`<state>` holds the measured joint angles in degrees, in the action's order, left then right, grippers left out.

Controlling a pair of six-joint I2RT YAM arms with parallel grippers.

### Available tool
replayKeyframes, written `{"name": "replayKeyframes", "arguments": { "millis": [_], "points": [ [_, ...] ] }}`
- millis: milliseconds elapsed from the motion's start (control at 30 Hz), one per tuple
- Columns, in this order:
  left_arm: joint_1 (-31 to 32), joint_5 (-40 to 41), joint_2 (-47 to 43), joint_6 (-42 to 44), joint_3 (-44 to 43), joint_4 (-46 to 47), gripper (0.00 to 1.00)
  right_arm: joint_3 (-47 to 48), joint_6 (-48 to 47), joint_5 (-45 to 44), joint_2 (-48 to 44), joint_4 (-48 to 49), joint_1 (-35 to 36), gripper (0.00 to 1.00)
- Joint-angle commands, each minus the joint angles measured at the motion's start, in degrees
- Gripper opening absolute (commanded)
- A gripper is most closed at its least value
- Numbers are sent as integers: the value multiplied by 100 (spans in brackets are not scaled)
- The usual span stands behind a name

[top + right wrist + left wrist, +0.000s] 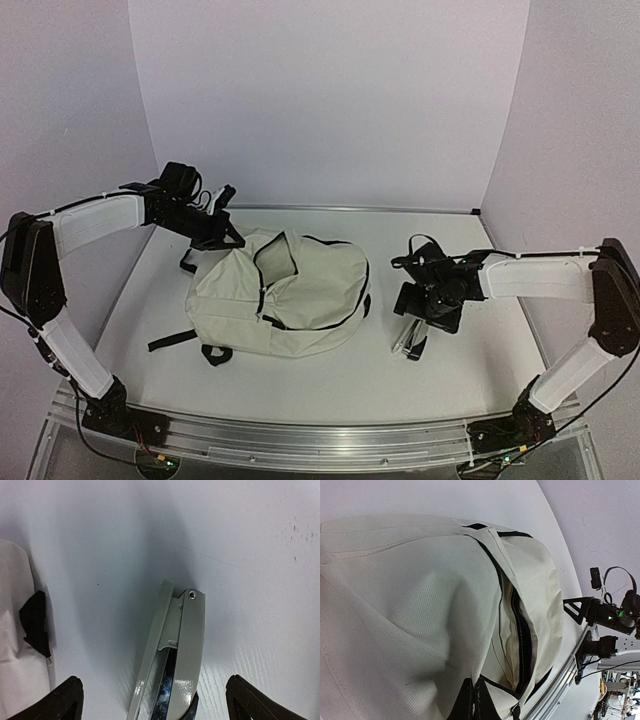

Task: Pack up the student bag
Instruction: Pick up the stationery from the center of the board.

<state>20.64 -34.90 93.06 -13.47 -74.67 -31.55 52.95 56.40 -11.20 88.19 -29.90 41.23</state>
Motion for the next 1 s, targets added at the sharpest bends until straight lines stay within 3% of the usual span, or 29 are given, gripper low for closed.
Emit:
{"name": "replayKeyframes", "arguments": {
  "millis": [0, 167, 833, 967],
  "points": [
    [-52, 19, -259, 5, -215, 274, 0, 92, 246, -121, 494, -38, 1, 98],
    [-51, 7, -276, -6, -212, 284, 0, 10, 243, 83, 698, 169, -1, 94],
    [-45, -52, -246, -17, -222, 261, 0, -267, 252, 309, 662, 617, -1, 42],
    [-43, 154, -221, 22, -264, 166, 0, -285, 137, 109, 303, 604, 0, 39]
  ]
}}
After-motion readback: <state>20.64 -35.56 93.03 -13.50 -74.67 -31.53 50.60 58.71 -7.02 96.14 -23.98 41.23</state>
